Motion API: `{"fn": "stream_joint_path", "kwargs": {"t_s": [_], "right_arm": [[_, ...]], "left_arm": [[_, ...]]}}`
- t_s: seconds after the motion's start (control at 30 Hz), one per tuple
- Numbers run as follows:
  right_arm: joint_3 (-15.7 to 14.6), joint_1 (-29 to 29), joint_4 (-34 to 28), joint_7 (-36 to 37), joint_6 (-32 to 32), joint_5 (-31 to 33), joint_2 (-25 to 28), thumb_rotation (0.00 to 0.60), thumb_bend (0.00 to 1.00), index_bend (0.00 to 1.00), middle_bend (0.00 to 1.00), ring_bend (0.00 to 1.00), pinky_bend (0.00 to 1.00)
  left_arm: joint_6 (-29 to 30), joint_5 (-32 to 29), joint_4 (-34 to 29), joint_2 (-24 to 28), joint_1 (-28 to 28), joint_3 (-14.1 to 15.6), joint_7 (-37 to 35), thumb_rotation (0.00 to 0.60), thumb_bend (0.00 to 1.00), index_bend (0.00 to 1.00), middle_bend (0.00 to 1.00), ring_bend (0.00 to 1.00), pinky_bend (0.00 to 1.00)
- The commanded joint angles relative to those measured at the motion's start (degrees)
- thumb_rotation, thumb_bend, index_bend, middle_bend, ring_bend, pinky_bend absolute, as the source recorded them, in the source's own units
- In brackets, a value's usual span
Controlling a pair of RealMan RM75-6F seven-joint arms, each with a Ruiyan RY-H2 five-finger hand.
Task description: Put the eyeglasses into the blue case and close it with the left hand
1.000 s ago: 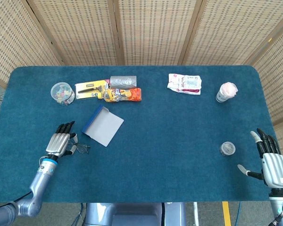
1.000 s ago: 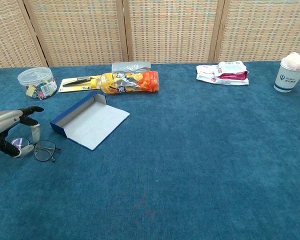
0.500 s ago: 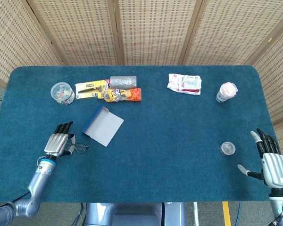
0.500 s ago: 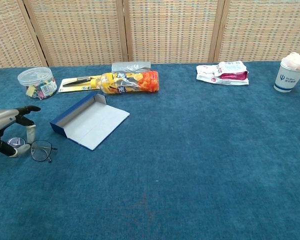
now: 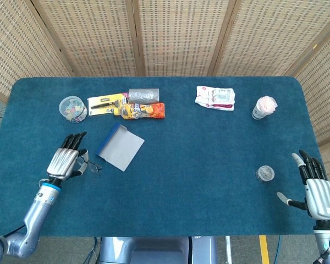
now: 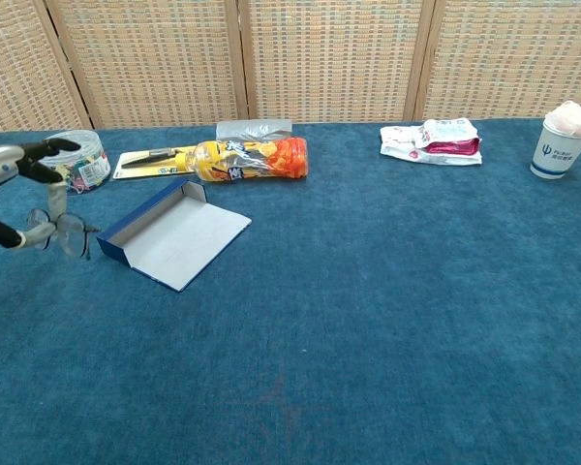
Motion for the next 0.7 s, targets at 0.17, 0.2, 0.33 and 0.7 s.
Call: {"fn": "stream_joint_path", "kwargs": {"t_s": [0.17, 0.2, 0.33, 0.7], "right_arm": [[0.02, 0.15, -0.09, 0.17, -0.36, 0.16, 0.08, 0.600, 0.00, 0.00, 0.00, 0.00, 0.00], [0.02, 0.16, -0.09, 0.20, -0.40, 0.18, 0.09, 0.600, 0.00, 0.00, 0.00, 0.00, 0.00], [0.00, 0.22, -0.10, 0.62, -0.61, 0.24, 0.19, 0.600, 0.00, 0.00, 0.00, 0.00, 0.00], [-0.14, 0.47, -0.11, 2.33, -1.32, 0.19, 0.62, 0.600, 0.00, 0.00, 0.00, 0.00, 0.00]], "left_arm": [[-5.07, -4.86, -3.61, 0.12, -5.90, -6.53, -2.19, 0.600, 0.48, 0.60, 0.00, 0.00, 0.00], [-5.88, -5.58, -3.62, -0.16, -6.69, -7.15, -2.27, 0.600, 0.48, 0.60, 0.00, 0.00, 0.00], [-9.06, -9.59, -1.65, -3.14, -10.91, -9.59, -0.52, 0.600, 0.51, 0.63, 0.00, 0.00, 0.00], [-4.50, -46.96, -1.69, -12.58, -20.56, -15.44, 16.92, 0.600, 0.57, 0.63, 0.00, 0.00, 0.00]]}}
